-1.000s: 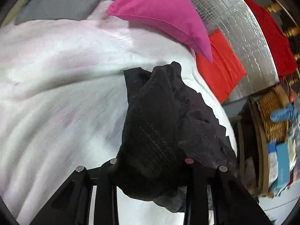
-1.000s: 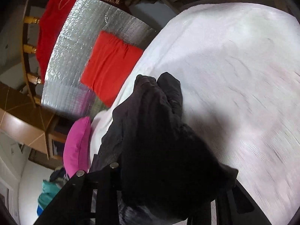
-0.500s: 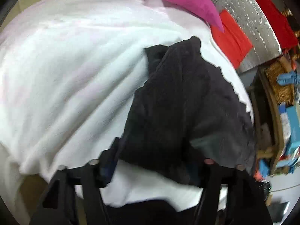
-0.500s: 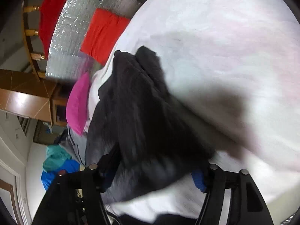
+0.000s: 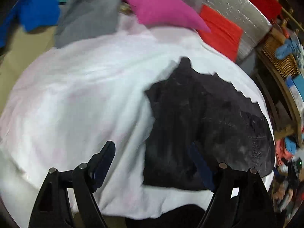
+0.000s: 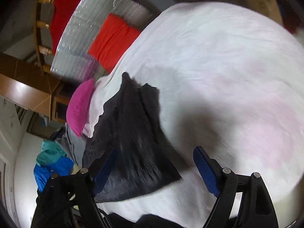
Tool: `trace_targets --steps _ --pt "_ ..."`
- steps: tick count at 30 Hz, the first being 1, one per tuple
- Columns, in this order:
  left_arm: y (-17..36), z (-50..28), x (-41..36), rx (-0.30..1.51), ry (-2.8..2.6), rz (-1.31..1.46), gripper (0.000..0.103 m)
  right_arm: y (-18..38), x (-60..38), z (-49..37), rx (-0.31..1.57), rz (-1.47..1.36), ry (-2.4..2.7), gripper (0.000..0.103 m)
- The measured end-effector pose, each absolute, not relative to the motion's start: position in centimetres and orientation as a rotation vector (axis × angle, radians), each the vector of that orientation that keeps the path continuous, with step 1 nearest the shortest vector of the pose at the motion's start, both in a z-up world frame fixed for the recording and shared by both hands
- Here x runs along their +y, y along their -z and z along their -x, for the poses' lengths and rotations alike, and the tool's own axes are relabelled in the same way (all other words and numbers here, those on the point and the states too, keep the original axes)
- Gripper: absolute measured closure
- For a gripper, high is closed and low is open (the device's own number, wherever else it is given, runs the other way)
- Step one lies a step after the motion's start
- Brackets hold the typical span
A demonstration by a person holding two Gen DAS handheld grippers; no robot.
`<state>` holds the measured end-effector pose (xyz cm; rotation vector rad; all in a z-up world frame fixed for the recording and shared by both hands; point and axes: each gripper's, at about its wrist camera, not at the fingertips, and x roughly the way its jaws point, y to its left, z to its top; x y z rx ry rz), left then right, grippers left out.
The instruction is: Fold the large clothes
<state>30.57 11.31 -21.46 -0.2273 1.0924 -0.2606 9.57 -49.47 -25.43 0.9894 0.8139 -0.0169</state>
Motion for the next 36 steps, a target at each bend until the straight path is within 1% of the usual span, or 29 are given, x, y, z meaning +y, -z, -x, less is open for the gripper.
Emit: trace_targets --steps 4,6,9,10,14,18,20,21,22,23,24,25,26,28,31,32,33,34,35,36 --pt "24.4 -34.1 10.2 1.200 0.358 0.284 0.021 26.5 -49.4 -14.3 0.894 -0.984 -0.048 0.018" --pt "25.6 -35.4 10.3 1.231 0.366 0.313 0.021 27.3 -49.4 -15.8 0.910 -0.996 -0.079 0.018" --pt "26.8 -36.4 10.3 1.264 0.414 0.367 0.021 29.0 -49.4 -19.0 0.990 -1.008 -0.122 0.018" --pt "27.3 -36.8 10.2 1.285 0.447 0.386 0.021 29.4 -49.2 -19.6 1.007 -1.004 -0.126 0.016" --pt "28.5 -37.7 9.8 1.328 0.475 0.432 0.021 29.6 -48.5 -21.6 0.967 -1.025 -0.170 0.014" --pt "28.4 -38.1 8.6 1.298 0.497 0.466 0.023 28.9 -46.2 -23.3 0.967 -0.929 -0.163 0.014" --pt "28.0 -38.3 7.4 1.282 0.500 0.436 0.023 28.5 -45.2 -23.9 0.977 -0.908 -0.169 0.028" --pt "27.8 -38.4 7.0 1.276 0.495 0.417 0.026 28.4 -44.6 -24.2 0.990 -0.883 -0.159 0.039" --pt "27.6 -38.6 6.7 1.272 0.487 0.400 0.033 28.3 -44.2 -24.5 0.993 -0.853 -0.137 0.045" --pt "27.3 -38.8 6.4 1.263 0.475 0.381 0.042 28.0 -43.8 -24.8 0.986 -0.819 -0.107 0.048" --pt "26.9 -39.1 6.2 1.252 0.461 0.368 0.048 27.9 -43.7 -25.0 0.972 -0.810 -0.093 0.053" --pt "26.6 -39.5 6.3 1.241 0.450 0.363 0.058 27.7 -43.6 -25.1 0.955 -0.808 -0.082 0.059" --pt "26.2 -40.0 6.5 1.232 0.444 0.368 0.065 27.3 -43.8 -25.3 0.927 -0.812 -0.068 0.061" --pt "25.3 -41.3 6.6 1.214 0.440 0.392 0.069 26.2 -44.0 -25.7 0.869 -0.803 -0.048 0.064" --pt "24.3 -42.8 5.6 1.177 0.407 0.341 0.068 24.6 -44.0 -26.6 0.784 -0.783 -0.020 0.064" --pt "24.6 -43.3 5.2 1.184 0.383 0.314 0.064 24.8 -44.0 -27.3 0.784 -0.780 0.003 0.064" --pt "25.4 -43.7 5.0 1.212 0.352 0.300 0.060 25.4 -43.9 -28.1 0.815 -0.763 0.036 0.055" --pt "26.2 -43.8 5.0 1.235 0.329 0.306 0.050 26.2 -43.9 -28.8 0.856 -0.751 0.064 0.042" --pt "26.7 -43.6 5.3 1.239 0.308 0.326 0.043 27.2 -43.9 -29.2 0.906 -0.760 0.086 0.039" --pt "26.8 -43.2 5.7 1.225 0.306 0.342 0.041 27.9 -44.2 -29.1 0.915 -0.803 0.073 0.038"
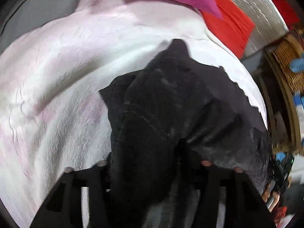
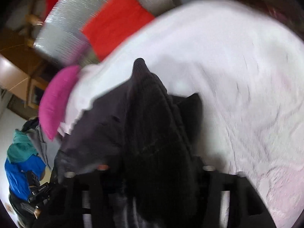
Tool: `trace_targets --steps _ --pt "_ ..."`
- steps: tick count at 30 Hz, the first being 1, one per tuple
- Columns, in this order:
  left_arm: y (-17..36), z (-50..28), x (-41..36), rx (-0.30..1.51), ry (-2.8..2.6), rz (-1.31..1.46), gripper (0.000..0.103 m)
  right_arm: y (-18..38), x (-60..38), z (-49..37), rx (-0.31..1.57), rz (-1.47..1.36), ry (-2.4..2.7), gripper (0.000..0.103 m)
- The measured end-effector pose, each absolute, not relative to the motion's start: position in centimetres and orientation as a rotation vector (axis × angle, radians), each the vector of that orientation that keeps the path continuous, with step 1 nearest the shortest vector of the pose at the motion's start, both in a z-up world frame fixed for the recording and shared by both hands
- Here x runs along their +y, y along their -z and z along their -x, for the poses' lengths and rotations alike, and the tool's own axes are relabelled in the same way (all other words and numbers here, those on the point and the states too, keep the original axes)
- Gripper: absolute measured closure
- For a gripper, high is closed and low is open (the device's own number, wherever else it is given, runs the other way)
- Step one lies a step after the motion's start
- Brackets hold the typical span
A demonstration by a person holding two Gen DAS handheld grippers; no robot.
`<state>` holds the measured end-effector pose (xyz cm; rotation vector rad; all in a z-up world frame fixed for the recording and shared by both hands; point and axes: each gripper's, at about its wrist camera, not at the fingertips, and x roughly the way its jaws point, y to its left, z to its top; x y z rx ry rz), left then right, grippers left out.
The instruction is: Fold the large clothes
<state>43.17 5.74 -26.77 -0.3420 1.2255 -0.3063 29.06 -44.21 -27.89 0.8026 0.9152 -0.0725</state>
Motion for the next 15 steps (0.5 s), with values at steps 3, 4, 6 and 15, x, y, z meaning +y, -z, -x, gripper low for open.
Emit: trace_targets --steps 3,4,6,15 --pt "26.3 -41.5 7.1 1.215 0.327 0.364 0.038 27.5 -45.3 -27.3 0.887 -0.891 0.028 0.032" --pt "26.1 -40.9 7.7 1.210 0.330 0.373 0.037 27.3 -45.8 -26.4 0.871 -0.913 0.024 0.030" --pt "25.5 -39.3 9.0 1.194 0.341 0.388 0.037 27.0 -46.8 -24.5 0.846 -0.948 0.010 0.026" --pt "25.8 -32.5 12.5 1.171 0.350 0.404 0.045 29.5 -47.5 -19.1 0.874 -1.000 -0.033 0.031"
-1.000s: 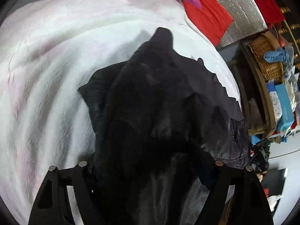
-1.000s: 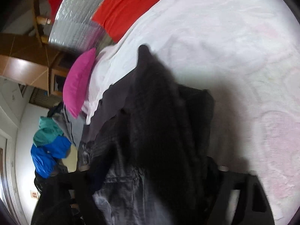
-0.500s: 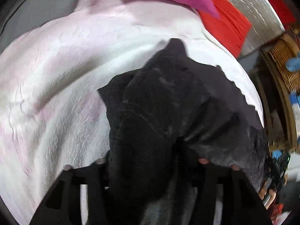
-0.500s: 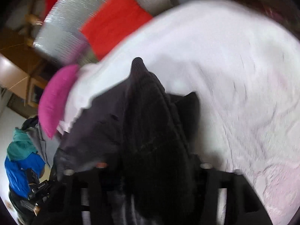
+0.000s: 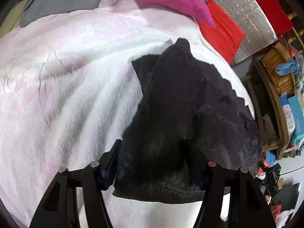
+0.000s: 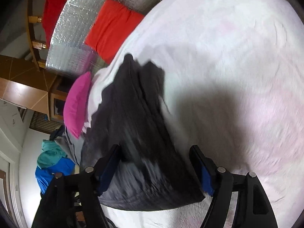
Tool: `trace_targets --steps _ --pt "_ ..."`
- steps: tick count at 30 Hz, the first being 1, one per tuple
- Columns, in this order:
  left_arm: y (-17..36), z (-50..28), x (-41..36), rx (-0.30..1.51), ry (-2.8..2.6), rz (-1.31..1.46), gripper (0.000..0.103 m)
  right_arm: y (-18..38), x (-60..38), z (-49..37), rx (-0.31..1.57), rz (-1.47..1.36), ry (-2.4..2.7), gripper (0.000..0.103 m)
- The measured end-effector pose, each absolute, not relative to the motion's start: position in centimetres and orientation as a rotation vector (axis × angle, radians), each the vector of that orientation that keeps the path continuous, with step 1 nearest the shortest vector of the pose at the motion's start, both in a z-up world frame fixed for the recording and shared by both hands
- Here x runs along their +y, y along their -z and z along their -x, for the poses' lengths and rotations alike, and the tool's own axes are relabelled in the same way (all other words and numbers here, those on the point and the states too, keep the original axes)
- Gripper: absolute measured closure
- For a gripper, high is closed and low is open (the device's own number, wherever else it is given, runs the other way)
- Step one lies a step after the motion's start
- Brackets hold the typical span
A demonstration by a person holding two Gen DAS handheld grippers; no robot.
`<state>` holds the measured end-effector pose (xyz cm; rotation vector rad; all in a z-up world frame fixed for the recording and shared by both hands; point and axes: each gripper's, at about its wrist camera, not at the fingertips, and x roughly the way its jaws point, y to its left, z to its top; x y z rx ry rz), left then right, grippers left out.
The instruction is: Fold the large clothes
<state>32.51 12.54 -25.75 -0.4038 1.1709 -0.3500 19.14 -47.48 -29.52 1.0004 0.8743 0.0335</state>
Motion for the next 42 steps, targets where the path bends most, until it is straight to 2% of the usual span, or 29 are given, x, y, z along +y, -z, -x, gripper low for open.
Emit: trace_targets --steps 1,2,4,8,10,13,14,15,16,18,20,22,30,42 --pt "25.7 -32.5 12.0 1.161 0.346 0.387 0.052 29.3 -46.8 -19.4 0.870 -0.961 -0.009 0.048" --pt "25.3 -32.6 11.3 1.149 0.342 0.369 0.059 28.7 -46.1 -19.9 0.873 -0.911 0.001 0.054" --pt "24.3 -32.7 10.4 1.127 0.328 0.327 0.065 26.8 -45.6 -19.9 0.845 -0.854 0.029 0.068" --pt "24.5 -33.4 9.2 1.137 0.280 0.229 0.063 23.9 -44.6 -20.5 0.776 -0.759 0.065 0.068" --pt "25.3 -33.1 9.2 1.149 0.256 0.237 0.055 25.1 -44.5 -21.8 0.829 -0.732 0.122 0.068" --pt "25.2 -32.2 9.9 1.150 0.237 0.280 0.052 27.1 -44.5 -22.6 0.894 -0.728 0.154 0.062" --pt "24.8 -31.6 9.9 1.139 0.230 0.252 0.052 26.9 -44.7 -22.2 0.881 -0.755 0.152 0.054" --pt "24.2 -31.1 9.8 1.122 0.218 0.212 0.051 26.7 -45.0 -21.8 0.882 -0.794 0.136 0.035" --pt "23.4 -30.3 9.2 1.095 0.189 0.153 0.049 26.5 -45.4 -21.3 0.881 -0.829 0.121 0.026" --pt "21.4 -28.2 8.2 1.001 0.118 0.020 0.047 25.5 -45.9 -19.9 0.833 -0.851 0.125 0.027" --pt "19.6 -26.4 7.5 0.909 0.070 -0.069 0.036 24.3 -46.1 -18.3 0.795 -0.822 0.131 0.027" --pt "17.8 -24.3 7.0 0.811 0.024 -0.136 0.033 23.5 -46.0 -16.7 0.766 -0.815 0.129 0.027" --pt "14.1 -21.4 4.9 0.677 0.017 -0.185 0.032 23.3 -43.4 -12.5 0.775 -0.833 0.061 0.026" --pt "13.8 -21.6 5.2 0.675 0.001 -0.140 0.032 26.5 -39.7 -16.0 0.903 -0.868 0.004 0.026"
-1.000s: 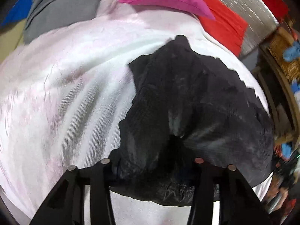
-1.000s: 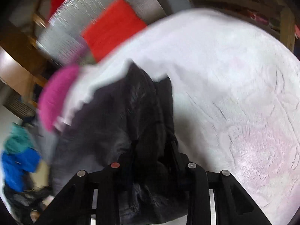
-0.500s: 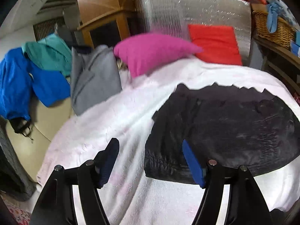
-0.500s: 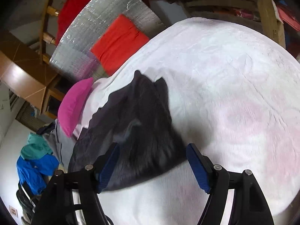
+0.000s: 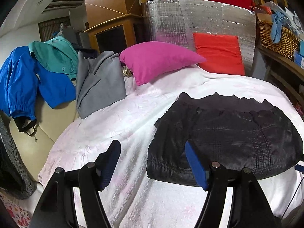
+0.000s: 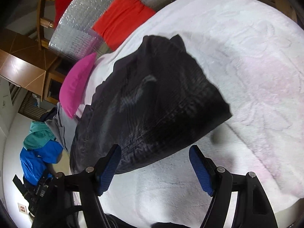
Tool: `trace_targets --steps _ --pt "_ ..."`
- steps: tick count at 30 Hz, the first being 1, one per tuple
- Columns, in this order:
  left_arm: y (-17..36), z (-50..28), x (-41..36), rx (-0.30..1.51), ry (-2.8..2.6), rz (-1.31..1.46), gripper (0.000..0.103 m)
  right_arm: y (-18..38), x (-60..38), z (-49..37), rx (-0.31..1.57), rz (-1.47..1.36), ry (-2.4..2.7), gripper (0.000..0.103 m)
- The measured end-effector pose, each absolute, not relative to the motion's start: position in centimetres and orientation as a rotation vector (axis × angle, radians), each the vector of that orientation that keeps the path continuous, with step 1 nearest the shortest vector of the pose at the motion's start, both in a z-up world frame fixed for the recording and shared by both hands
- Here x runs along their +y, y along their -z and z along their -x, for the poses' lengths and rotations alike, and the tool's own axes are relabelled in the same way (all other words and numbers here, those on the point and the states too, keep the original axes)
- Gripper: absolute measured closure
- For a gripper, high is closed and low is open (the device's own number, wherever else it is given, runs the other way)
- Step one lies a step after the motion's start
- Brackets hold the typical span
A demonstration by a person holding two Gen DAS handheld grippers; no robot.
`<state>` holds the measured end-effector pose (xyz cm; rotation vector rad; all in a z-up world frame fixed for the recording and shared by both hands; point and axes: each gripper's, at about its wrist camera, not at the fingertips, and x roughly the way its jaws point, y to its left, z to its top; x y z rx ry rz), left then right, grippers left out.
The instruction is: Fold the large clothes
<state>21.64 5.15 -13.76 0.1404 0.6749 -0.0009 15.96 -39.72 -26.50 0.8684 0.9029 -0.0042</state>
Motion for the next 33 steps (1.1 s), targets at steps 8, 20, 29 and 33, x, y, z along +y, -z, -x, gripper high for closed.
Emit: trace_targets --steps 8,20,29,33 --pt "14.1 -22.1 4.9 0.670 -0.010 -0.143 0.032 27.5 -39.0 -17.0 0.935 -0.875 0.005 0.026" --pt "14.2 -22.6 4.7 0.657 -0.010 -0.144 0.032 28.1 -39.0 -17.9 0.948 -0.896 0.007 0.026" --pt "13.9 -22.9 4.6 0.640 -0.016 -0.146 0.032 28.4 -39.2 -18.8 0.948 -0.913 0.020 0.025" --pt "13.9 -23.0 4.6 0.636 -0.015 -0.149 0.032 28.5 -39.2 -19.0 0.946 -0.920 0.026 0.024"
